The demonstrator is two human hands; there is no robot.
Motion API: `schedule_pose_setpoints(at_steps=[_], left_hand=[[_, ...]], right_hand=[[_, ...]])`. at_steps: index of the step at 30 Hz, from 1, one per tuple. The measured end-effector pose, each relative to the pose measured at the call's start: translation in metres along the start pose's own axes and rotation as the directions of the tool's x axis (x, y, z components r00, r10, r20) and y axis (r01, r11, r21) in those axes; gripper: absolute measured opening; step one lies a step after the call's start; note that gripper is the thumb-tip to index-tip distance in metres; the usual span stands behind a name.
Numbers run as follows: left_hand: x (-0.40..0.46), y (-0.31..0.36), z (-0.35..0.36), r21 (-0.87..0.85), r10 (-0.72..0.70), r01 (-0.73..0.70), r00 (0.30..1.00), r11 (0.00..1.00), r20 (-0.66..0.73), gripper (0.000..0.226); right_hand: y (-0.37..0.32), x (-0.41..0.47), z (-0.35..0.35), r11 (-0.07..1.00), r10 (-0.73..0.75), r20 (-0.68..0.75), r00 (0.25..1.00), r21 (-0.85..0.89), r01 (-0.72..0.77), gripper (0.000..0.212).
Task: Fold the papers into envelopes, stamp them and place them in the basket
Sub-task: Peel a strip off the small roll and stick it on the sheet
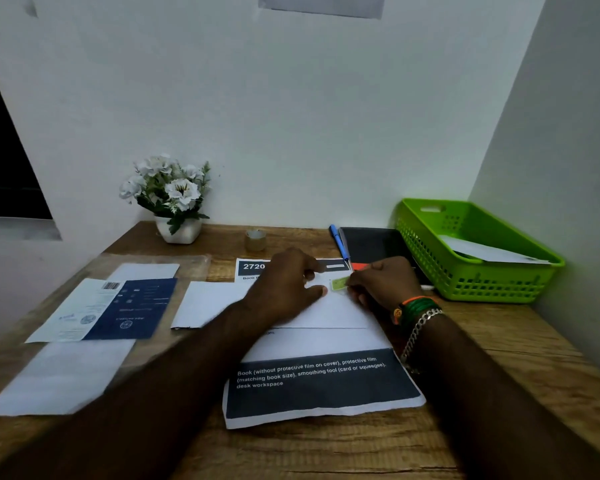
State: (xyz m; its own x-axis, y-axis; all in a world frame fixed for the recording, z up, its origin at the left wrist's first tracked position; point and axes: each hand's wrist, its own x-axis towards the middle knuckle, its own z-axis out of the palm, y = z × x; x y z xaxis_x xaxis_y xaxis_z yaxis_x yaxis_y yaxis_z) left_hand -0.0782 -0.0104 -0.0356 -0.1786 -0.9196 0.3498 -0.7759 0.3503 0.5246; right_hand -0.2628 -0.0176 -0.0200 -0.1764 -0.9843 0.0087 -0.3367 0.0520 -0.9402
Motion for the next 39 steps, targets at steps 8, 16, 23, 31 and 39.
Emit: schedule_pose_setpoints(at_steps=[8,16,23,31,39], left_hand=[[0.001,0.003,0.005,-0.063,0.021,-0.021,1.000,0.998,-0.004,0.024],[0.000,0.001,0.010,-0.079,0.043,-0.043,0.999,0.996,-0.004,0.026],[-0.001,0.001,0.012,-0.073,0.042,-0.042,0.999,0.996,-0.004,0.028],[-0.003,0.003,0.016,-0.060,0.044,-0.041,0.998,0.997,0.035,0.032],[-0.002,0.004,0.017,-0.035,0.035,-0.034,0.999,0.999,0.029,0.030]], right_hand=[[0.002,0.002,0.005,0.992,-0.021,-0.055,0.998,-0.126,0.014,0.011],[0.002,0.005,0.007,0.979,-0.044,-0.068,0.997,-0.202,0.029,0.010],[0.000,0.001,0.006,0.965,-0.057,-0.098,0.994,-0.259,0.030,0.012],[-0.004,-0.003,0.005,0.949,-0.075,-0.135,0.988,-0.313,0.029,0.017],[0.004,0.009,0.010,0.891,-0.170,-0.134,0.976,-0.445,0.094,0.023]])
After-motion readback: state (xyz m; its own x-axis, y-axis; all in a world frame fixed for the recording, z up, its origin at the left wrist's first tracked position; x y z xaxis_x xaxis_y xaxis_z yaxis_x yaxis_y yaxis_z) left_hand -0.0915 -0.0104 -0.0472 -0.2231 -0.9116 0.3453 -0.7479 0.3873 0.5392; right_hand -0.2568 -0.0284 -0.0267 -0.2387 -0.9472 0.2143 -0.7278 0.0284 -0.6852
